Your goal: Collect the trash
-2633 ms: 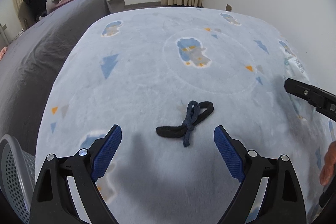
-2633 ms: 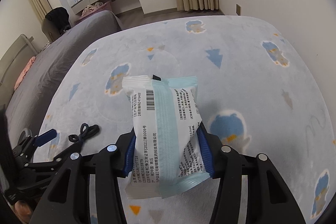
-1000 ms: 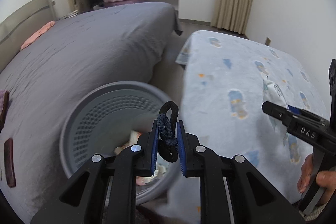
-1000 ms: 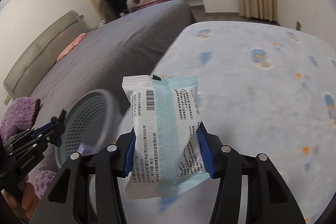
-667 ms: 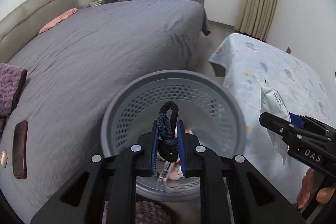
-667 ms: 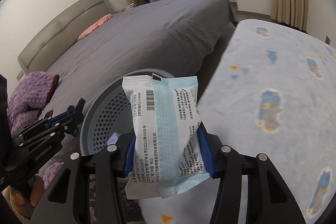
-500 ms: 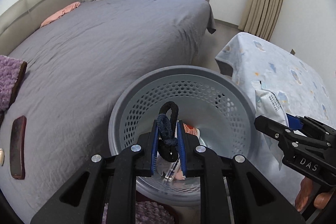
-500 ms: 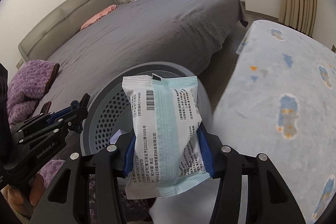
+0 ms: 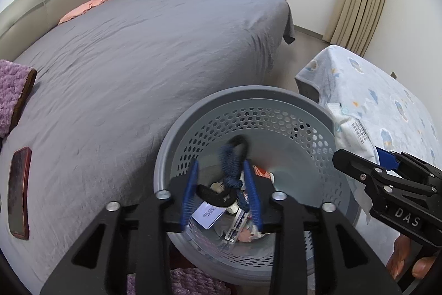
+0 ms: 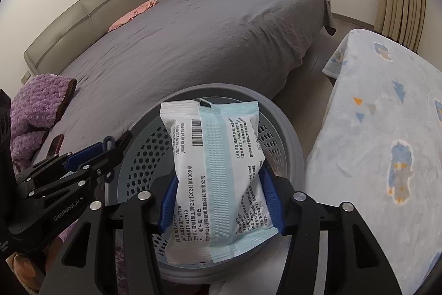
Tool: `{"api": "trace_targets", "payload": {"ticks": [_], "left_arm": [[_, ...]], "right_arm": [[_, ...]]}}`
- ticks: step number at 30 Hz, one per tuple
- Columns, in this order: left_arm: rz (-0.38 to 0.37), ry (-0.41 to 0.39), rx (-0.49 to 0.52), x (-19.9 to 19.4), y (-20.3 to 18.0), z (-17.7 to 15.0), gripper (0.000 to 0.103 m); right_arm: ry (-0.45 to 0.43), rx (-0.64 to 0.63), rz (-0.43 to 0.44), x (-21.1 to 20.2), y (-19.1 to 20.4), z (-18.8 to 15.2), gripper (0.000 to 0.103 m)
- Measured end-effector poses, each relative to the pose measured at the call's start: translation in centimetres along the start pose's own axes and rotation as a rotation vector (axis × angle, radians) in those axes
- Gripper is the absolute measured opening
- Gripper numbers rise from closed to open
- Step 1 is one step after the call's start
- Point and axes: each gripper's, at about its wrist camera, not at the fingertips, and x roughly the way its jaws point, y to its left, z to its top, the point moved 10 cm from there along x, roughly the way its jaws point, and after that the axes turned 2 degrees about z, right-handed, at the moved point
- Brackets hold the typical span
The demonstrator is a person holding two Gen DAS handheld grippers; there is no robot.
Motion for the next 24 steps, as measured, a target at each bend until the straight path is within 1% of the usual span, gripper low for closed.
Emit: {"api": "trace_targets", "payload": {"ticks": [1, 2, 3, 4, 9, 13, 17, 19, 24], "left_arm": [[0.002, 0.000, 0.000, 0.0, 0.0, 0.0, 0.046], [0.007, -0.002, 0.000, 0.0, 0.1, -0.1, 0.051], [0.013, -0.006, -0.001, -0.1, 0.2, -0.1, 0.059], [0.017, -0.012, -0.002, -0.3, 0.3, 0.0, 0.062], [0.030, -0.018, -0.005, -0.7, 0.5, 0.0, 0.063], [0.046, -0.026, -0.005, -1.1, 0.6, 0.0, 0.070], [0.057, -0.030, -0.003, -1.5, 0.7, 0.0, 0.072], [0.067, -0.031, -0.001, -1.7, 0.7, 0.0, 0.076], [0.085, -0.035, -0.001, -2.1, 0.8, 0.1, 0.080]], "right_arm": [[-0.002, 0.000, -0.001, -0.1, 0.0, 0.0, 0.061], [-0.005, 0.001, -0.002, -0.1, 0.0, 0.0, 0.061], [-0.005, 0.002, -0.003, -0.1, -0.1, -0.1, 0.062], [-0.005, 0.005, -0.006, -0.1, -0.1, -0.1, 0.062], [-0.007, 0.023, -0.010, -0.3, -0.4, -0.4, 0.062], [-0.014, 0.031, -0.015, -0.7, -0.7, -0.5, 0.062], [-0.017, 0.034, -0.017, -1.0, -0.7, -0.6, 0.062], [-0.019, 0.035, -0.019, -1.2, -0.7, -0.6, 0.062], [-0.026, 0.034, -0.028, -1.6, -0.8, -0.7, 0.062]]}}
